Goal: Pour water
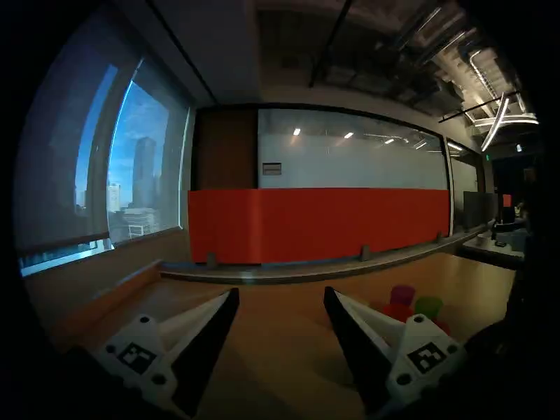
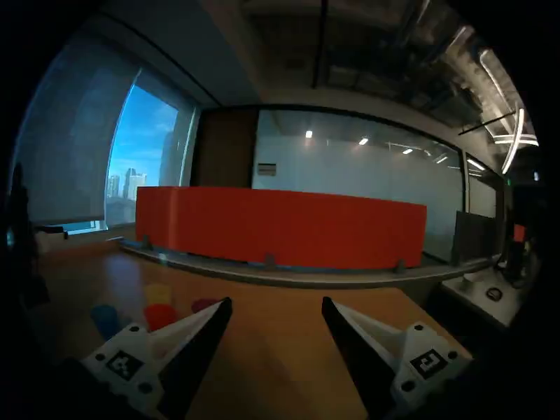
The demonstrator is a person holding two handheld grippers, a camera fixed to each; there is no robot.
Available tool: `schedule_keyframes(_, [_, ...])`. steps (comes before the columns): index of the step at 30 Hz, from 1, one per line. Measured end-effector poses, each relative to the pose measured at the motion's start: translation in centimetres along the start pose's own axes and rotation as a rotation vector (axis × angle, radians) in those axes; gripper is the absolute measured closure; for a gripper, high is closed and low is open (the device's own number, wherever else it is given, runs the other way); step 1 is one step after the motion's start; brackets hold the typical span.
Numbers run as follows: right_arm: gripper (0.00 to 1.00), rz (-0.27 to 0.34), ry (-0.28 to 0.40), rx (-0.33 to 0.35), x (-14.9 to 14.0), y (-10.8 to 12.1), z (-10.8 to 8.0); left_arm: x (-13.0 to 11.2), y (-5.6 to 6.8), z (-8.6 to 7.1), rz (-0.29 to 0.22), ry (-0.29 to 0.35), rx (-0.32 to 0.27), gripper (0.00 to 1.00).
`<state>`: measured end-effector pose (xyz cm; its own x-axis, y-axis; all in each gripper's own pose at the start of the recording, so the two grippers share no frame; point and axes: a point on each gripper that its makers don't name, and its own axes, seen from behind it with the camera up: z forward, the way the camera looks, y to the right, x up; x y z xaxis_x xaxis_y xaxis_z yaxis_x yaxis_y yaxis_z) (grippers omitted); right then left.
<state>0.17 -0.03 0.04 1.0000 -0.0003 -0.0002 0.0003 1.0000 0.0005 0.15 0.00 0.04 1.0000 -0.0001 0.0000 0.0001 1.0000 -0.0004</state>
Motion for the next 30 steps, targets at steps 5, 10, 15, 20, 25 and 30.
schedule_keyframes(5, [0.01,0.000,0.004,0.007,2.5,-0.3,0.6,2.4,0.0,0.7,0.001,0.000,-0.007,0.11])
schedule_keyframes(10, [0.01,0.019,0.005,0.016,4.6,-0.2,1.2,5.6,0.2,1.2,0.009,0.024,-0.025,0.11])
schedule_keyframes(15, [0.01,0.035,0.006,0.024,5.8,0.1,1.3,7.6,0.7,1.3,0.006,0.034,-0.053,0.11])
schedule_keyframes(20, [0.01,0.045,0.002,0.027,5.6,0.6,1.3,7.7,1.8,1.3,0.008,0.016,-0.095,0.11])
schedule_keyframes(25, [0.01,0.050,0.006,0.058,5.7,0.3,1.1,7.8,2.9,1.3,0.001,0.012,-0.139,0.11])
schedule_keyframes(30, [0.01,0.041,0.011,0.105,6.1,-0.6,0.5,8.3,3.8,1.2,-0.001,0.013,-0.176,0.11])
